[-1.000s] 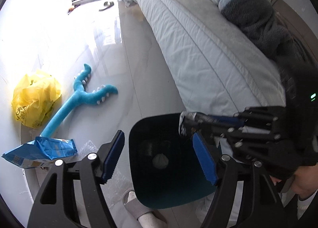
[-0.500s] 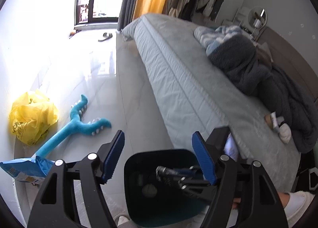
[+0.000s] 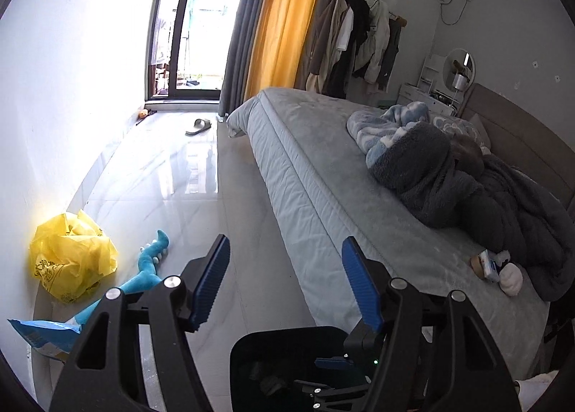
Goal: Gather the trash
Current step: 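Open the right tool over the black bin to drop the Face pack, then move both tools back toward the white cloth and tissue pack on the bed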
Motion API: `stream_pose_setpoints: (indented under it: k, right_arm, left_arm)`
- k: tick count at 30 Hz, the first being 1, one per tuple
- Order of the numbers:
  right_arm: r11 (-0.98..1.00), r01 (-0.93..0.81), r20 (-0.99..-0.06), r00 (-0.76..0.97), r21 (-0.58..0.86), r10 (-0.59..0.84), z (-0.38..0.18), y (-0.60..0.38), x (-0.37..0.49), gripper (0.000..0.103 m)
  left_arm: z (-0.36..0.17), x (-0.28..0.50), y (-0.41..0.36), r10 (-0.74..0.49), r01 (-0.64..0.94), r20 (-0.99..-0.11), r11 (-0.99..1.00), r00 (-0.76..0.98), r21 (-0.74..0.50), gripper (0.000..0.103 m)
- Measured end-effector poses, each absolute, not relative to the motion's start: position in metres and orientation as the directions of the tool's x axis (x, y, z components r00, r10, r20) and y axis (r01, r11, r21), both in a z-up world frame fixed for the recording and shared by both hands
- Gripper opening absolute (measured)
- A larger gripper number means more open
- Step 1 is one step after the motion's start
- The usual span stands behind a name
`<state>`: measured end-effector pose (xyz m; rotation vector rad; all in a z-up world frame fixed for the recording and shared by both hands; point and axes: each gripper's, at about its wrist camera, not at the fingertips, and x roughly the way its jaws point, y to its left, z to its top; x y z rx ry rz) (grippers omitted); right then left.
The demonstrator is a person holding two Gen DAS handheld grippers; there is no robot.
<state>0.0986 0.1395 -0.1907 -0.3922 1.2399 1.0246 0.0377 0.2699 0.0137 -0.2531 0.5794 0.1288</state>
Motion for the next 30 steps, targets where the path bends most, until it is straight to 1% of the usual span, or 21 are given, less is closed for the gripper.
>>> stream_pose_setpoints:
  k: [3, 5, 8, 14, 18, 22, 30]
  right_arm:
    - [0.510, -0.814, -0.887, -0.014, 0.278, 0.461, -0.176, 0.132, 0.098, 0.047]
    - [0.501, -0.817, -0.869, 0.001, 0.284, 0.494, -0.164, 0.124, 0.099, 0.051]
    - [0.496, -0.821, -0.846, 0.030, 0.283, 0.533, -0.145, 0.110, 0.100, 0.054]
    - [0.514, -0.808, -0.803, 0.087, 0.289, 0.589, -0.120, 0.078, 0.110, 0.056]
    - [0.532, -0.801, -0.760, 0.158, 0.275, 0.631, -0.097, 0.053, 0.117, 0.058]
    - [0.556, -0.805, -0.742, 0.240, 0.208, 0.625, -0.082, 0.032, 0.123, 0.060]
    - [0.609, -0.775, -0.729, 0.317, 0.169, 0.606, -0.076, -0.013, 0.136, 0.061]
  left_arm:
    - [0.021, 0.039, 0.262, 0.048, -0.183, -0.527, 0.961, 0.849, -0.208, 0.067]
    - [0.026, 0.040, 0.256, 0.053, -0.179, -0.506, 0.963, 0.861, -0.203, 0.067]
    - [0.033, 0.043, 0.244, 0.056, -0.170, -0.480, 0.965, 0.876, -0.198, 0.067]
    - [0.035, 0.053, 0.223, 0.048, -0.155, -0.471, 0.969, 0.881, -0.192, 0.067]
    - [0.038, 0.058, 0.211, 0.046, -0.146, -0.462, 0.972, 0.886, -0.184, 0.068]
    - [0.038, 0.065, 0.200, 0.023, -0.133, -0.460, 0.969, 0.887, -0.207, 0.068]
    - [0.038, 0.078, 0.167, -0.018, -0.089, -0.459, 0.974, 0.888, -0.210, 0.070]
